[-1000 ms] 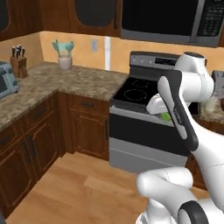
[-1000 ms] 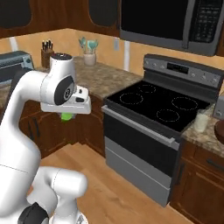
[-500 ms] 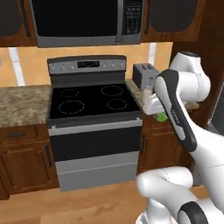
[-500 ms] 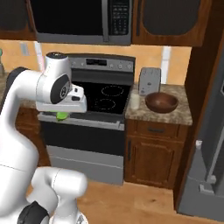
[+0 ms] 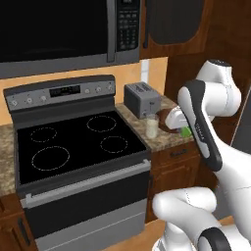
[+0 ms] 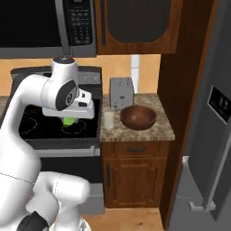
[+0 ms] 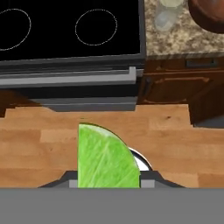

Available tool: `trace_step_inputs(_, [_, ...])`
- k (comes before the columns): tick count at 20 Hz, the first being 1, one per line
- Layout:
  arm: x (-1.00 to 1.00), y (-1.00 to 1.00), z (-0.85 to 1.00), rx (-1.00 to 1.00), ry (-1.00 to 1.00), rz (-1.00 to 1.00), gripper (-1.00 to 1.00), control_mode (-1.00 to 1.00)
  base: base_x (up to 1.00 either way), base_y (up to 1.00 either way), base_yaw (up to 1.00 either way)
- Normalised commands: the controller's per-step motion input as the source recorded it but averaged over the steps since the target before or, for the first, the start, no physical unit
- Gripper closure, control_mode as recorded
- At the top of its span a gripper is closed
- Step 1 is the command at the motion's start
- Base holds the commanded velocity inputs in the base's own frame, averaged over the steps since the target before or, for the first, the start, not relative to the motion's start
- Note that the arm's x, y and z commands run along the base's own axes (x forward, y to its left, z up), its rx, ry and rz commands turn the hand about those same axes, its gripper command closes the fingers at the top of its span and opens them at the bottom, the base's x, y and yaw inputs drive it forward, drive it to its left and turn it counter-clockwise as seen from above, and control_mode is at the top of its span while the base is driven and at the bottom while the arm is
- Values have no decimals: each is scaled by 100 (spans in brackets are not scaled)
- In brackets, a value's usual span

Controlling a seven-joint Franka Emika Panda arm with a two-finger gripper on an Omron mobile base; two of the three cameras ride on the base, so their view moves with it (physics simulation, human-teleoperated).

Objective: Grab a lemon wedge from the fridge and one ice cube from the ice bowl, and put them in the glass of lemonade.

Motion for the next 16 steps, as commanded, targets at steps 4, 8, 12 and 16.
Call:
trace_step_inputs(4, [0, 0, 0, 0, 0, 0, 100, 100, 100, -2, -8])
trace_step_inputs(8, [0, 0, 0, 0, 0, 0, 100, 100, 90, -36, -23])
trace_step_inputs(12, [39, -15, -26, 1, 4, -5, 100, -100, 38, -7, -7])
trace_step_inputs(16, [82, -1, -100, 0, 23, -10, 100, -100, 0, 0, 0])
